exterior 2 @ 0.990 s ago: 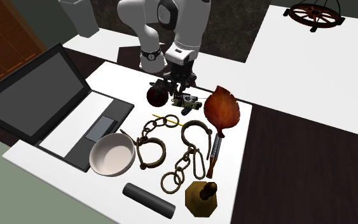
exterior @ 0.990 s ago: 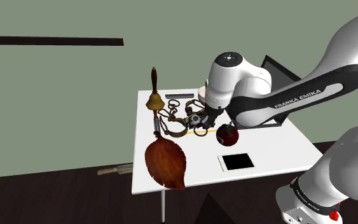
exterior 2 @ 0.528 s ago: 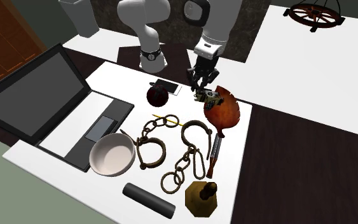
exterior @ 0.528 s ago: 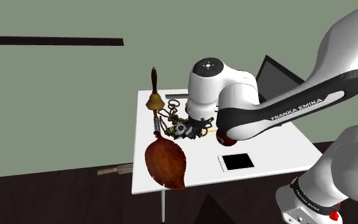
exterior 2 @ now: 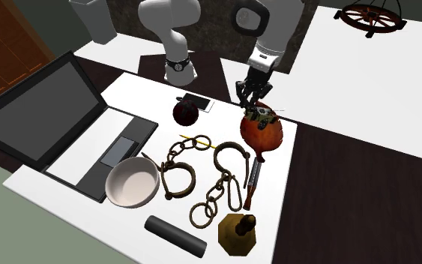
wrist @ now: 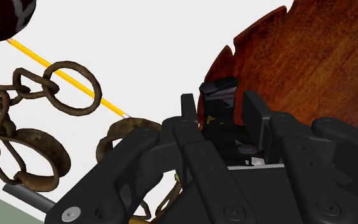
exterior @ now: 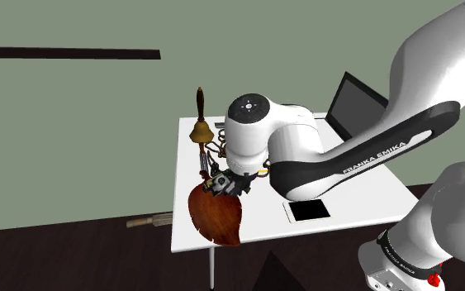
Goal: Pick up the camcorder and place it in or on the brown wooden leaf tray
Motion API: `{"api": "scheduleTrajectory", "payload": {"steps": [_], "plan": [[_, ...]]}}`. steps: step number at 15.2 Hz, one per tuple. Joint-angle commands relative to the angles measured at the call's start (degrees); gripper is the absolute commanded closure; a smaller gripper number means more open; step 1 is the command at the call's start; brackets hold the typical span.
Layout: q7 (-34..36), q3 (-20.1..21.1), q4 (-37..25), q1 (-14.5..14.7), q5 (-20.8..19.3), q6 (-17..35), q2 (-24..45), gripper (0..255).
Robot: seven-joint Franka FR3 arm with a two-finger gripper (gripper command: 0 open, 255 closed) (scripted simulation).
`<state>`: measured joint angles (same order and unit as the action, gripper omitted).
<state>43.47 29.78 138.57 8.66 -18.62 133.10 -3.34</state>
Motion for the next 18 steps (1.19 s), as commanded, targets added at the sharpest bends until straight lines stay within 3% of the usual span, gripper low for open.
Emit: {"api": "scheduleTrajectory", "payload": {"steps": [1, 10, 18], "plan": [[1.5, 0.1, 0.2, -0.1, -1.5, 1.3, 1.5, 255], [8.0, -0.5, 1.1, -0.3, -9.0, 6.6, 8.1, 255], [8.0, -0.5, 1.1, -0.3, -9.0, 6.6, 8.1, 255]]}}
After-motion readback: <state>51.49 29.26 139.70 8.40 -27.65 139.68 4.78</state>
